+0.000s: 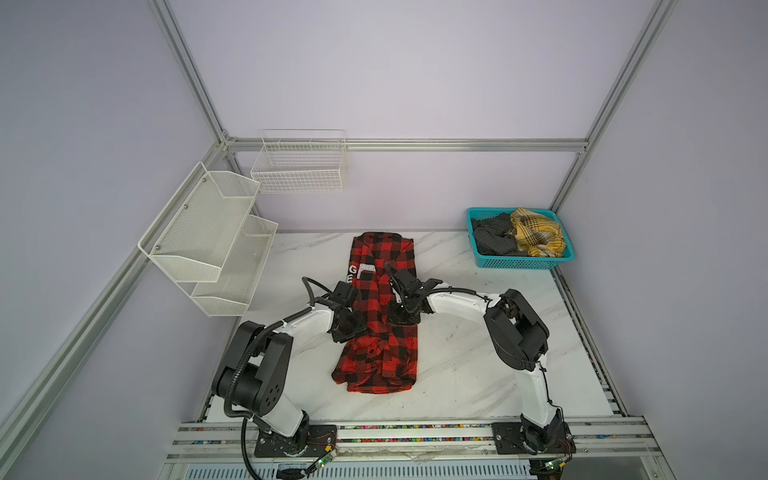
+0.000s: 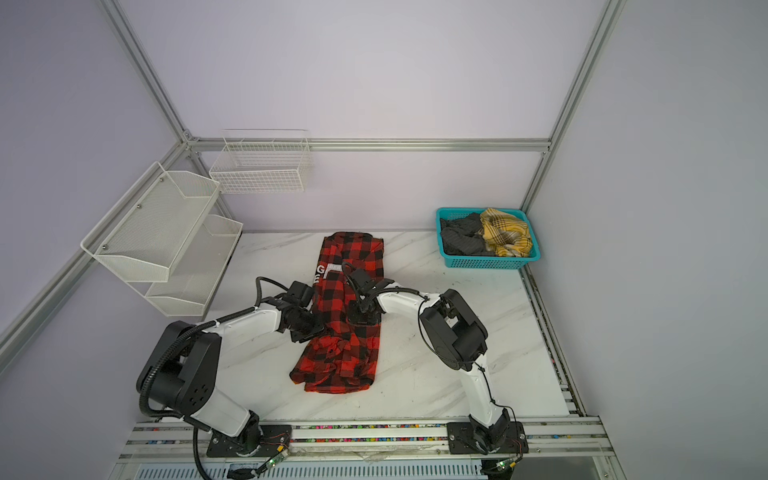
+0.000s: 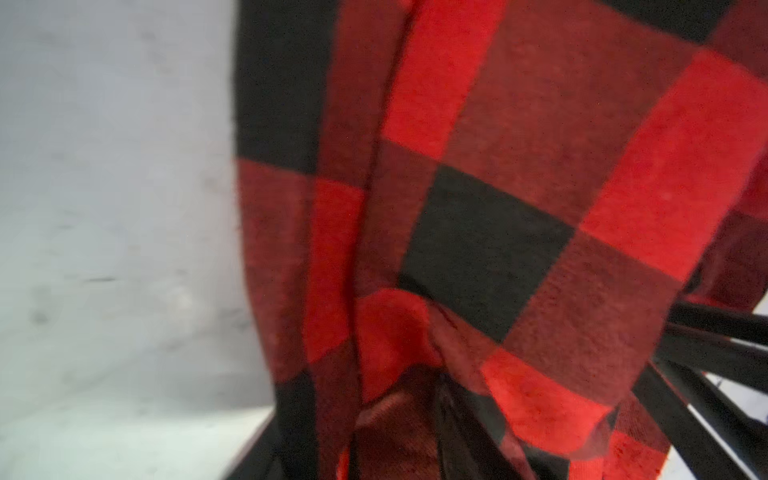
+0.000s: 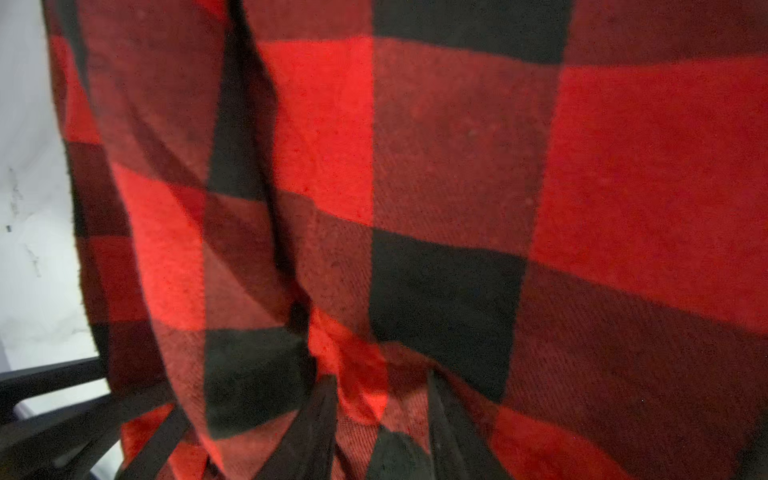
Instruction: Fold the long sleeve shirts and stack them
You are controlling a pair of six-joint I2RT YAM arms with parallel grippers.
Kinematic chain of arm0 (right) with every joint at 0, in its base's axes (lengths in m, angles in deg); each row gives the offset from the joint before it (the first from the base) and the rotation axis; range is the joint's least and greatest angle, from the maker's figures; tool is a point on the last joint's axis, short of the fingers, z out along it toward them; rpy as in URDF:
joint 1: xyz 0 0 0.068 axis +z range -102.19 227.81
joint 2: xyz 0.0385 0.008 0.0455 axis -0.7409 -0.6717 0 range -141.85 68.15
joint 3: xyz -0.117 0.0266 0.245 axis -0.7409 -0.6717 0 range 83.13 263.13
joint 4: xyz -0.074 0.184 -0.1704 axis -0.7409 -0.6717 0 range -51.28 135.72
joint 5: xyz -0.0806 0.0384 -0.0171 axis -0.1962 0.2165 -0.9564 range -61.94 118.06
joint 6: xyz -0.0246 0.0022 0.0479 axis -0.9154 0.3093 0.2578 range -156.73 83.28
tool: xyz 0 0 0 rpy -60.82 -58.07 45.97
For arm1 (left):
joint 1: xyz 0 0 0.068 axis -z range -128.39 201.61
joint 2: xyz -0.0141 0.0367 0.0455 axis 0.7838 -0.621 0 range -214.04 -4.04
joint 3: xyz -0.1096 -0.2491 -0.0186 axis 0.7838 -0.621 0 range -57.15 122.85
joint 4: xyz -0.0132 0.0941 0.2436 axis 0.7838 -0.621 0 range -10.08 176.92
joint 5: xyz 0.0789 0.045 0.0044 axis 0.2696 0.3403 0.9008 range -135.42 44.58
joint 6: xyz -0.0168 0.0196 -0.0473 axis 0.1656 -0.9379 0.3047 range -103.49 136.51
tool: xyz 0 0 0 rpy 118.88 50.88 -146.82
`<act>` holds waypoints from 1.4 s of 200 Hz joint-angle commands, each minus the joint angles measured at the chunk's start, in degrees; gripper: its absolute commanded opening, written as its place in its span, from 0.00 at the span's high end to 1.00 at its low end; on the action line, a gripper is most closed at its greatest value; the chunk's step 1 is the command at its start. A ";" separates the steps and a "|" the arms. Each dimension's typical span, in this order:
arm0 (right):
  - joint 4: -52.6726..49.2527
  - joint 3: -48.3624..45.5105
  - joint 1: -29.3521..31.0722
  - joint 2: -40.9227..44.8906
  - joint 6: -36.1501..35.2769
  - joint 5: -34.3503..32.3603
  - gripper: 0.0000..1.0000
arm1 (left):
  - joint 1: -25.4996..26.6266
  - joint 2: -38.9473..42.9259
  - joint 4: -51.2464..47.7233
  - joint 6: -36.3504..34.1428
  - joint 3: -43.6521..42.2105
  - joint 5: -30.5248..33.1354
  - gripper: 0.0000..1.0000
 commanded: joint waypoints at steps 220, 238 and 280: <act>-12.41 -17.55 3.32 27.24 2.10 -13.54 0.39 | 10.92 14.55 2.01 18.51 -13.27 -7.21 0.37; -12.85 -21.02 2.61 29.80 3.85 -14.02 0.37 | 10.94 15.75 3.04 17.66 -15.77 -9.01 0.37; -10.84 -27.33 0.22 32.10 4.18 -11.43 0.37 | 10.92 15.54 4.63 16.56 -18.06 -13.91 0.38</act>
